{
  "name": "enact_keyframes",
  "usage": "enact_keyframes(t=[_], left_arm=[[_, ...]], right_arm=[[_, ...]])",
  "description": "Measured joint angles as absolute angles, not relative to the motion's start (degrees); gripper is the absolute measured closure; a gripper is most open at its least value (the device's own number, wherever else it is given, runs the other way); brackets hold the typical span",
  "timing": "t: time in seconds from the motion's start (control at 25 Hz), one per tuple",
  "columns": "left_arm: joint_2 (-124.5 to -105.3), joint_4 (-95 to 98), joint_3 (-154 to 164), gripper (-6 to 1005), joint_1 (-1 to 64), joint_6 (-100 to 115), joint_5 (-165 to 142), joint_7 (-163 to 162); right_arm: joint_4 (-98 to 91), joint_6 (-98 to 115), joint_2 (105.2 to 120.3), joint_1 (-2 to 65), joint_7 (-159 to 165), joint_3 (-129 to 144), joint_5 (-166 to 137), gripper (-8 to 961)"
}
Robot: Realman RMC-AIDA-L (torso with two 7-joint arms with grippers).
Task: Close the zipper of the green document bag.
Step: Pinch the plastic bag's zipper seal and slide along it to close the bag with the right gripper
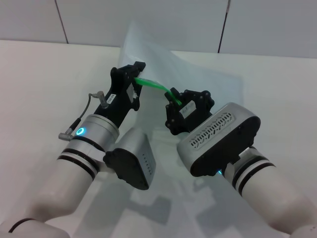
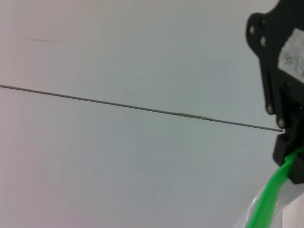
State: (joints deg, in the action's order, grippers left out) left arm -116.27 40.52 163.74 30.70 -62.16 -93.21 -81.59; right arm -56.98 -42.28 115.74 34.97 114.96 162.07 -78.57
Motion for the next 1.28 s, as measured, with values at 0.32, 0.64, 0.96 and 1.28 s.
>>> enact_keyframes(t=[0.32, 0.64, 0.96, 1.28], left_arm=[[-116.27, 40.5, 163.8, 945, 30.6, -62.5, -93.3, -81.9], [-116.27, 40.5, 163.8, 945, 30.6, -62.5, -93.3, -82.3], [-116.27, 40.6, 163.8, 945, 30.6, -62.5, -94.0, -83.7], [-116.27, 40.6, 163.8, 945, 30.4, -62.5, -94.1, -83.7]], right_arm=[[-55.9, -42.3, 115.74, 34.7, 115.0, 162.0, -78.2, 874], [-55.1, -42.3, 115.75, 34.3, 115.0, 161.7, -78.1, 874], [-54.1, -42.3, 115.74, 33.9, 115.0, 161.6, -78.1, 874], [-53.0, -42.3, 115.75, 33.5, 115.3, 161.4, -78.0, 874]])
